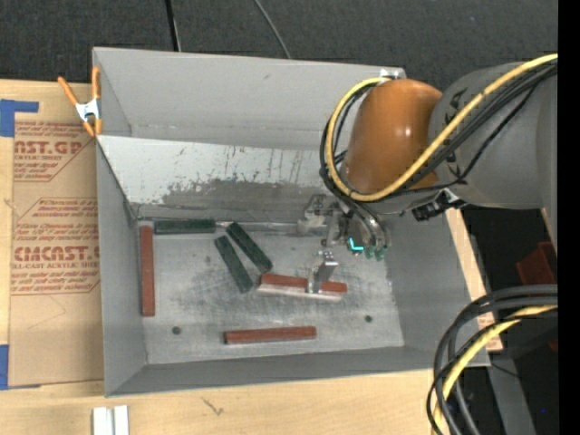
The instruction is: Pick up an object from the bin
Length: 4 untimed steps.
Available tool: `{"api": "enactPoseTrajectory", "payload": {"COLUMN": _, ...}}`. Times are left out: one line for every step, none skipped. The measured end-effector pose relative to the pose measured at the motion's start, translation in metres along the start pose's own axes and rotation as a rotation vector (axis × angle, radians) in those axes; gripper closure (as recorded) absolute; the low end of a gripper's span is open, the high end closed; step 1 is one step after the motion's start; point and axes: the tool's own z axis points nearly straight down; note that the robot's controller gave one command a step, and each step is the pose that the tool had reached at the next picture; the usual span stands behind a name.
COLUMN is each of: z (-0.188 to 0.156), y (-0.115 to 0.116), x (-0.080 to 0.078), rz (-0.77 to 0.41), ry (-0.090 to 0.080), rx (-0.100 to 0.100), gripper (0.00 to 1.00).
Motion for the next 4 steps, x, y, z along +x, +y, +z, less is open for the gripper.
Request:
{"api": "enactPoseTrajectory", "payload": {"z": -0.005, "y": 0.000, "x": -0.002, "rz": 0.000, "ry": -0.008, "rx": 0.000, "gripper": 0.00}}
{"api": "enactPoseTrajectory", "payload": {"z": 0.082, "y": 0.007, "x": -0.003, "rz": -0.098, "ry": -0.004, "rx": 0.001, "gripper": 1.00}}
{"api": "enactPoseTrajectory", "payload": {"z": 0.082, "y": 0.007, "x": -0.003, "rz": -0.098, "ry": -0.004, "rx": 0.001, "gripper": 1.00}}
{"api": "enactPoseTrajectory", "payload": {"z": -0.101, "y": 0.006, "x": -0.019, "rz": -0.023, "ry": -0.018, "rx": 0.000, "gripper": 1.00}}
